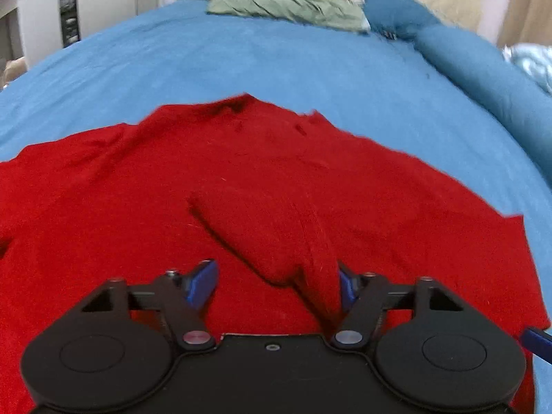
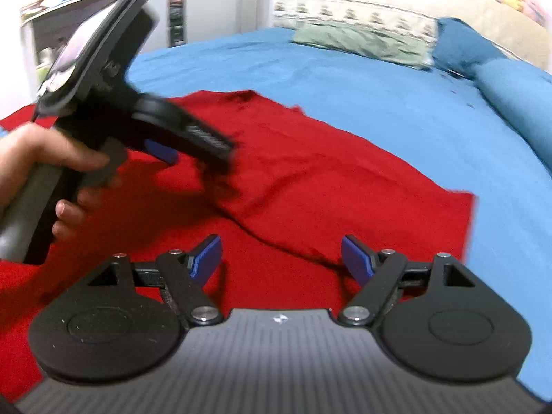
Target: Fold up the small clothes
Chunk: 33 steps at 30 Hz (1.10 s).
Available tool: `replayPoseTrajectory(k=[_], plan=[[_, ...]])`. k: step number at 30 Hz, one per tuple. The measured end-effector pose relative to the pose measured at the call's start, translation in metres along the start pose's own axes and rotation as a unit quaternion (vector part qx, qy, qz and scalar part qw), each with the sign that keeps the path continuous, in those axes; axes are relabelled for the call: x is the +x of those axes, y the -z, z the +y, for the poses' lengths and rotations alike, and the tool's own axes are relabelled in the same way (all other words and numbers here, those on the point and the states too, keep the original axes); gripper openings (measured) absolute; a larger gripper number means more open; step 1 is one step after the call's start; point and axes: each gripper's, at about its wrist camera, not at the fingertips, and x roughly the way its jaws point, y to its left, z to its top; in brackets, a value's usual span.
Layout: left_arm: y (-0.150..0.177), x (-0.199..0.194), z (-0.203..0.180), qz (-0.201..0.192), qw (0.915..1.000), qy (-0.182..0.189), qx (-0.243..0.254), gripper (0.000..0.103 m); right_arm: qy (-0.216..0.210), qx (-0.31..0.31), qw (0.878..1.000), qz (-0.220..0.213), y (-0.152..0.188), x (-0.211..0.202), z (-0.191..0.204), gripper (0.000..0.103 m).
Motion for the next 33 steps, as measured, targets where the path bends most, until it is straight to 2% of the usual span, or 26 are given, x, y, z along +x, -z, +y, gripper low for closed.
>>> replayPoseTrajectory(k=[4, 7, 11, 12, 13, 14, 15, 17, 20, 23, 25, 27, 33], plan=[[0.005, -0.015, 0.027, -0.018, 0.9990, 0.002, -0.042, 0.069, 0.037, 0.063, 0.997, 0.002, 0.013, -0.015, -0.026, 0.096], [0.011, -0.020, 0.038, -0.023, 0.9976, 0.018, -0.063, 0.064, 0.059, 0.112, 0.992, 0.010, 0.019, -0.013, -0.047, 0.097], [0.009, -0.018, 0.035, -0.026, 0.9961, 0.038, -0.075, 0.064, 0.072, 0.154, 0.985, 0.030, 0.024, -0.006, -0.061, 0.097], [0.009, -0.019, 0.035, -0.027, 0.9956, 0.043, -0.080, 0.061, 0.073, 0.158, 0.984, 0.031, 0.024, -0.005, -0.061, 0.097], [0.008, -0.019, 0.036, -0.027, 0.9951, 0.046, -0.083, 0.053, 0.075, 0.159, 0.984, 0.032, 0.025, -0.005, -0.062, 0.097], [0.007, -0.017, 0.035, -0.025, 0.9948, 0.049, -0.085, 0.021, 0.077, 0.159, 0.984, 0.035, 0.027, -0.004, -0.063, 0.097], [0.005, -0.015, 0.035, -0.023, 0.9944, 0.052, -0.089, 0.004, 0.079, 0.158, 0.984, 0.036, 0.026, -0.001, -0.061, 0.097], [-0.002, -0.020, 0.037, -0.040, 0.9919, 0.067, -0.100, 0.004, 0.084, 0.154, 0.984, 0.034, 0.027, 0.001, -0.061, 0.099], [-0.022, -0.050, 0.042, -0.112, 0.9877, 0.062, -0.090, 0.004, 0.094, 0.143, 0.985, 0.032, 0.017, 0.015, -0.058, 0.099], [-0.043, -0.085, 0.055, -0.192, 0.9779, 0.028, -0.077, 0.004, 0.110, 0.129, 0.985, 0.030, 0.001, 0.034, -0.058, 0.099], [-0.050, -0.098, 0.068, -0.227, 0.9713, -0.007, -0.070, 0.004, 0.116, 0.122, 0.985, 0.040, -0.008, 0.049, -0.057, 0.099], [-0.052, -0.102, 0.080, -0.240, 0.9676, -0.029, -0.072, 0.004, 0.120, 0.117, 0.985, 0.048, -0.015, 0.060, -0.056, 0.099], [-0.037, -0.089, 0.099, -0.227, 0.9698, -0.063, -0.064, 0.004, 0.125, 0.082, 0.987, 0.058, -0.029, 0.072, -0.056, 0.099]])
